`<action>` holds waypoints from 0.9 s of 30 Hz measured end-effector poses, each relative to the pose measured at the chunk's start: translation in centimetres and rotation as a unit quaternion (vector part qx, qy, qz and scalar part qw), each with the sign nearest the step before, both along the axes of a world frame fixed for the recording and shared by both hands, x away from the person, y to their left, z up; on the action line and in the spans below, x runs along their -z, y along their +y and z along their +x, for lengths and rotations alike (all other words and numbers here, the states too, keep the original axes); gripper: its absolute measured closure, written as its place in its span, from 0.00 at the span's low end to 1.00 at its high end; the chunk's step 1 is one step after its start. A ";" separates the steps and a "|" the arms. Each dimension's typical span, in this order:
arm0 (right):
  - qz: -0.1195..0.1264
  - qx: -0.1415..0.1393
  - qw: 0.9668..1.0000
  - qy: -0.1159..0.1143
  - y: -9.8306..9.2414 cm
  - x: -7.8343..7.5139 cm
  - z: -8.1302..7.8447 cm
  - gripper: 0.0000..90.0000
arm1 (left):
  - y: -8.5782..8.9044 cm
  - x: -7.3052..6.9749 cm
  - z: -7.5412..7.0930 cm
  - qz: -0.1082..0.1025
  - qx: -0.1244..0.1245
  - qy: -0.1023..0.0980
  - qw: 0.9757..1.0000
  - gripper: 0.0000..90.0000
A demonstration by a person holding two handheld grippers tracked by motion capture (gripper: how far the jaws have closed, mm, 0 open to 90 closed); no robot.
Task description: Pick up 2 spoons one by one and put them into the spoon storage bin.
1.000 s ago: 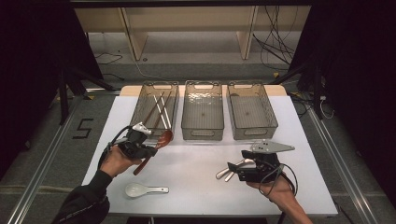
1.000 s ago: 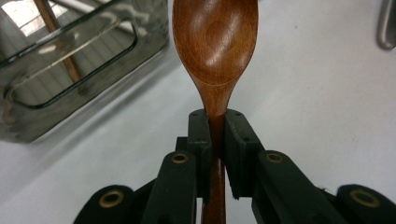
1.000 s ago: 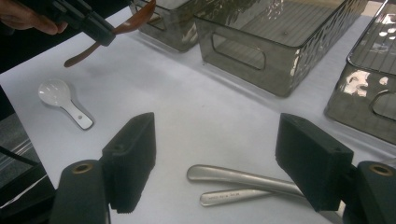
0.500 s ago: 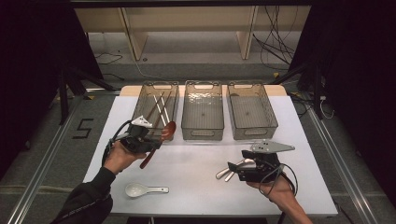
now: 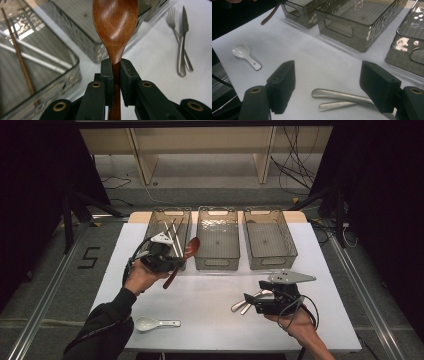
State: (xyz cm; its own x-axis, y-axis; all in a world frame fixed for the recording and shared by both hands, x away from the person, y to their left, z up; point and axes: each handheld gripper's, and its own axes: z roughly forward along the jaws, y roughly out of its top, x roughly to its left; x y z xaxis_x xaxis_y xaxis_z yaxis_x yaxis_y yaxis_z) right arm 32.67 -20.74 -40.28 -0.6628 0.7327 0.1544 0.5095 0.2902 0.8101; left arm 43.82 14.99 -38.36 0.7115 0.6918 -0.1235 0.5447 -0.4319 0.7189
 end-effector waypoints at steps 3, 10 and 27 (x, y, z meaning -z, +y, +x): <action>0.001 0.000 1.000 -0.001 -0.1 0.0 0.0 0.33 | -0.9 -0.5 0.8 -0.006 -0.002 -0.006 1.000 0.90; 0.002 0.000 1.000 -0.002 -0.1 0.0 0.0 0.33 | -2.1 -1.6 2.6 -0.014 -0.006 -0.015 1.000 0.90; 0.003 -0.001 1.000 -0.002 -0.2 0.0 0.0 0.33 | -4.4 -2.2 5.2 -0.025 -0.013 -0.022 0.999 0.90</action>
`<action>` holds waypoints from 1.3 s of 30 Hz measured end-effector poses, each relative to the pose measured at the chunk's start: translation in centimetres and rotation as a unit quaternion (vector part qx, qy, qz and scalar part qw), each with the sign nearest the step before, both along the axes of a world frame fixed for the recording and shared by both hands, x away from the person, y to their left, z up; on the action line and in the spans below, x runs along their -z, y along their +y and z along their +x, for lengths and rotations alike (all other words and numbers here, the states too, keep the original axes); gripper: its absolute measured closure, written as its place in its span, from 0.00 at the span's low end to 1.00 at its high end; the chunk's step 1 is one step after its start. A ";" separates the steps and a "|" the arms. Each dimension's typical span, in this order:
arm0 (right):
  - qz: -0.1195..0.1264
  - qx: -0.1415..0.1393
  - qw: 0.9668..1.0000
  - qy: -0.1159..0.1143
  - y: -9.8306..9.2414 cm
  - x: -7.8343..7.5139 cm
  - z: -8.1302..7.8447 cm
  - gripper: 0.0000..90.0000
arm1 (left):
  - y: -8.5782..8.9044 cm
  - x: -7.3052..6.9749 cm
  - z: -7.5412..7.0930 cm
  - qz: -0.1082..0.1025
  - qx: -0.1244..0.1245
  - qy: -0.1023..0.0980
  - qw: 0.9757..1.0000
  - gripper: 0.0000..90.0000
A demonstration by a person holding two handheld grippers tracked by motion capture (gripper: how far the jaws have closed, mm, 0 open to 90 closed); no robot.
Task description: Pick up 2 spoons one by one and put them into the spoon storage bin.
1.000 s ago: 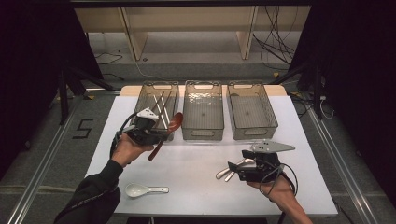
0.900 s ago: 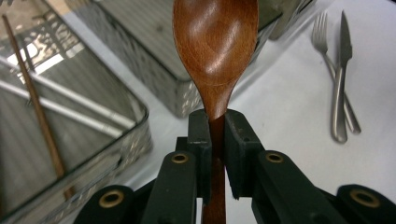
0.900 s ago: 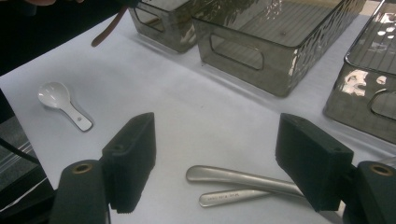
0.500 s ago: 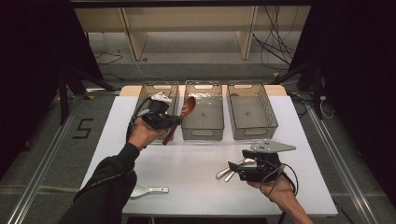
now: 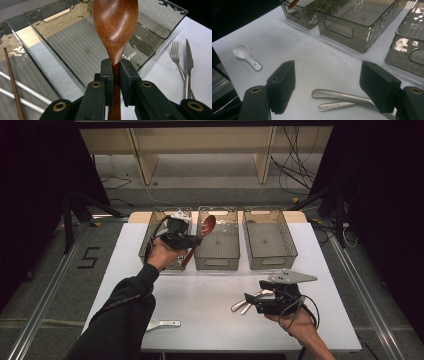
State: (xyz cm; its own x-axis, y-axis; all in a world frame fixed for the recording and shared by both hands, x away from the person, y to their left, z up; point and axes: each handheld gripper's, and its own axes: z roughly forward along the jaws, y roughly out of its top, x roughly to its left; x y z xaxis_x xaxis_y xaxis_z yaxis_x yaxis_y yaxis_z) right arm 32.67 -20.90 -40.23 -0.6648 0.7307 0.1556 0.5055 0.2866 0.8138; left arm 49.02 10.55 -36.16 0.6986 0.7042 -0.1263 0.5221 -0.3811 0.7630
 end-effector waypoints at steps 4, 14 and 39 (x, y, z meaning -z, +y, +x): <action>0.000 0.000 1.000 0.001 0.0 0.0 0.0 0.33 | -0.6 0.0 0.5 0.002 0.002 -0.002 1.000 0.90; 0.002 -0.001 1.000 0.002 -0.1 0.0 0.0 0.33 | -1.6 -0.9 1.9 -0.009 -0.005 -0.015 1.000 0.90; 0.005 -0.001 1.000 0.002 -0.2 0.0 0.0 0.33 | -2.9 0.3 5.0 -0.038 -0.034 -0.016 0.999 0.90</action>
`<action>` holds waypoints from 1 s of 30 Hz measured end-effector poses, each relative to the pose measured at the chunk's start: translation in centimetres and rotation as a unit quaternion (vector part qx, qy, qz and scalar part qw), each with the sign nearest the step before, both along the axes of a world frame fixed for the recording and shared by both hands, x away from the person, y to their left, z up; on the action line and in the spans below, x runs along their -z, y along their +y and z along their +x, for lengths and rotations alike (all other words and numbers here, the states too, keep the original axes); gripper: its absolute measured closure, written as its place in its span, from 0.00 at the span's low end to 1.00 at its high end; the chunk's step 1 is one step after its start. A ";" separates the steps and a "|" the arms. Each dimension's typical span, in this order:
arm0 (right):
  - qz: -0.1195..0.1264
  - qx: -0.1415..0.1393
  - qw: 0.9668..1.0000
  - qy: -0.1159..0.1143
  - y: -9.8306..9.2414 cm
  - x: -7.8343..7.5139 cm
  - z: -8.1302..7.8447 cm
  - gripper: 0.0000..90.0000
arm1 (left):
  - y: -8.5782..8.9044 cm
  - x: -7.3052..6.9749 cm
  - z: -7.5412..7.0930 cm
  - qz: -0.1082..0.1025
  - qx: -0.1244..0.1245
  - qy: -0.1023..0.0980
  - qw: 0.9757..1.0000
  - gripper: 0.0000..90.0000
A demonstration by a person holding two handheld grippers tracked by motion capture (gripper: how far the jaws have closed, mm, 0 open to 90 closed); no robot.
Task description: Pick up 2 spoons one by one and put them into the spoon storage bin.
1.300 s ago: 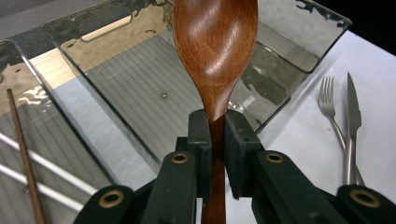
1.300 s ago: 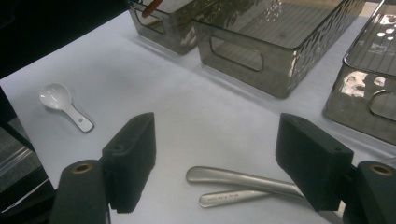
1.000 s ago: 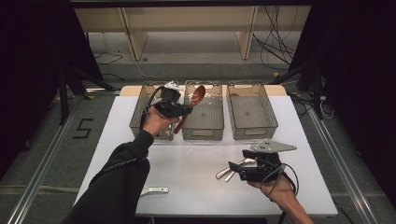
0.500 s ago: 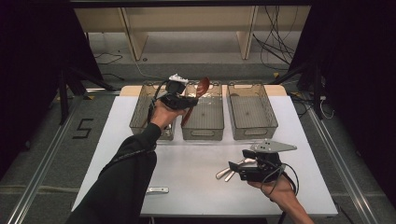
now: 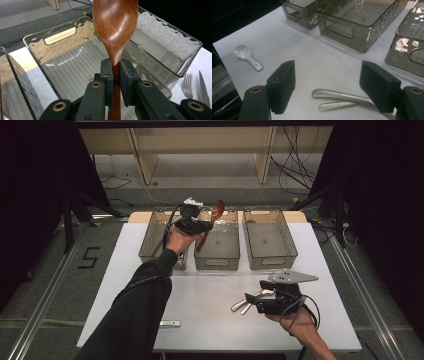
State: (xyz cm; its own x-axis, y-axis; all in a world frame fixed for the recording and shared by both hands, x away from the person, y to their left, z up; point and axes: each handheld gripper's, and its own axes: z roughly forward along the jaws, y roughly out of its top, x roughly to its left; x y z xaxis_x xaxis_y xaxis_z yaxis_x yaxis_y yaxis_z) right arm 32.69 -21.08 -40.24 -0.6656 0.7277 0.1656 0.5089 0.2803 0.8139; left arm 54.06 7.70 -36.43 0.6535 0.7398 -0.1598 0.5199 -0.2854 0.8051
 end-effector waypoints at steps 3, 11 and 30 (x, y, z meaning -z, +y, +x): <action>0.000 -0.001 1.000 -0.001 0.0 0.0 0.0 0.33 | 0.1 0.3 0.1 -0.001 -0.002 0.002 1.000 0.90; -0.001 -0.002 1.000 -0.001 0.0 0.0 0.0 0.33 | 0.2 1.1 0.5 -0.007 -0.007 0.004 1.000 0.90; -0.001 -0.002 1.000 -0.001 0.0 0.1 0.0 0.33 | 1.5 0.6 -0.1 -0.010 -0.014 0.020 1.000 0.66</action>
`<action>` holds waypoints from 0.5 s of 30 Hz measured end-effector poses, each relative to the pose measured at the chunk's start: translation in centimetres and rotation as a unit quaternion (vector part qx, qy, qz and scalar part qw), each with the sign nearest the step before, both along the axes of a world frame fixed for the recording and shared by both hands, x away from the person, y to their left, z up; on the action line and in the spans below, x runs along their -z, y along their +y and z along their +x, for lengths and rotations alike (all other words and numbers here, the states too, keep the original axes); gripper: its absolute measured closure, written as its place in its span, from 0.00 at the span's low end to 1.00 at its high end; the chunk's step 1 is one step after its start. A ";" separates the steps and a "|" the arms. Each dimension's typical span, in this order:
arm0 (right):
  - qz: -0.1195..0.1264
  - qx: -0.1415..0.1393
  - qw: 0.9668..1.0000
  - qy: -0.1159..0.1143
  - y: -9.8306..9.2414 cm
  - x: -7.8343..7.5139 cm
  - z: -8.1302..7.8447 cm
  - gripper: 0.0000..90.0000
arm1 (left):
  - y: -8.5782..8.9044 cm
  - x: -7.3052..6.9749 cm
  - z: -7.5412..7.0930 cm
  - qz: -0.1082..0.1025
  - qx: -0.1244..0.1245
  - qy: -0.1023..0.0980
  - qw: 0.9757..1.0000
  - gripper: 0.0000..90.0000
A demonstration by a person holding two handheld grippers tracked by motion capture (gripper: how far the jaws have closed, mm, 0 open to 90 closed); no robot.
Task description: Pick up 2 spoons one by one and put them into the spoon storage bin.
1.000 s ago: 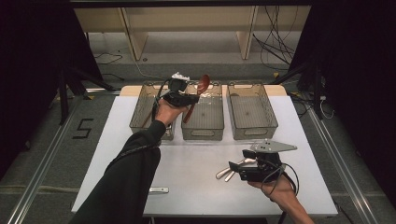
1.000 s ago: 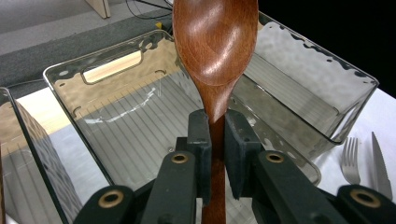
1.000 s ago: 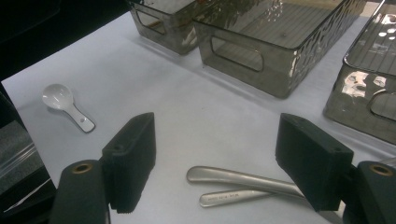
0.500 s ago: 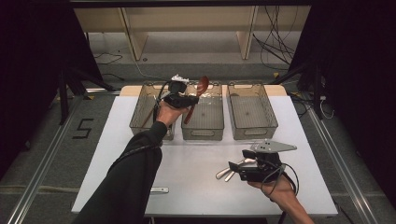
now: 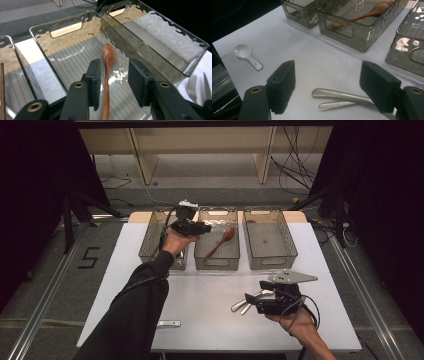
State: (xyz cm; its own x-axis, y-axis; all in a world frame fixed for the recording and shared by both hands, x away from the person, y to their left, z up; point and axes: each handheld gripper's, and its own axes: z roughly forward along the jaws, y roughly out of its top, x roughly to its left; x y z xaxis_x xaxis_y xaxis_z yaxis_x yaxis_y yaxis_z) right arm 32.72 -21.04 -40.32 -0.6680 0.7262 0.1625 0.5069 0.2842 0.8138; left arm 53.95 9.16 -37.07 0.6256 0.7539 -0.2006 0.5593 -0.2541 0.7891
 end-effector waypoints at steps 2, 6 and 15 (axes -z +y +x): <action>-0.001 0.001 1.000 0.001 0.0 0.0 0.0 0.33 | 0.5 -0.3 -0.6 0.004 0.013 0.009 1.000 0.60; -0.001 0.002 1.000 0.003 0.0 0.0 0.0 0.33 | 1.3 -0.7 -1.9 -0.001 0.032 0.021 0.999 0.48; -0.001 0.004 1.000 0.002 0.0 0.0 0.0 0.33 | 3.7 -1.8 -6.0 -0.013 0.072 0.004 0.997 0.34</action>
State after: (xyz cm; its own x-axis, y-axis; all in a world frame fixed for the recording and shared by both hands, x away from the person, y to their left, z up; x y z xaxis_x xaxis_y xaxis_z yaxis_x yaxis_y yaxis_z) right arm 32.74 -21.02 -40.33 -0.6618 0.7318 0.1631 0.5121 0.2824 0.8112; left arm 47.96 12.83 -35.29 0.7257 0.6502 -0.2251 0.5249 -0.3116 0.7921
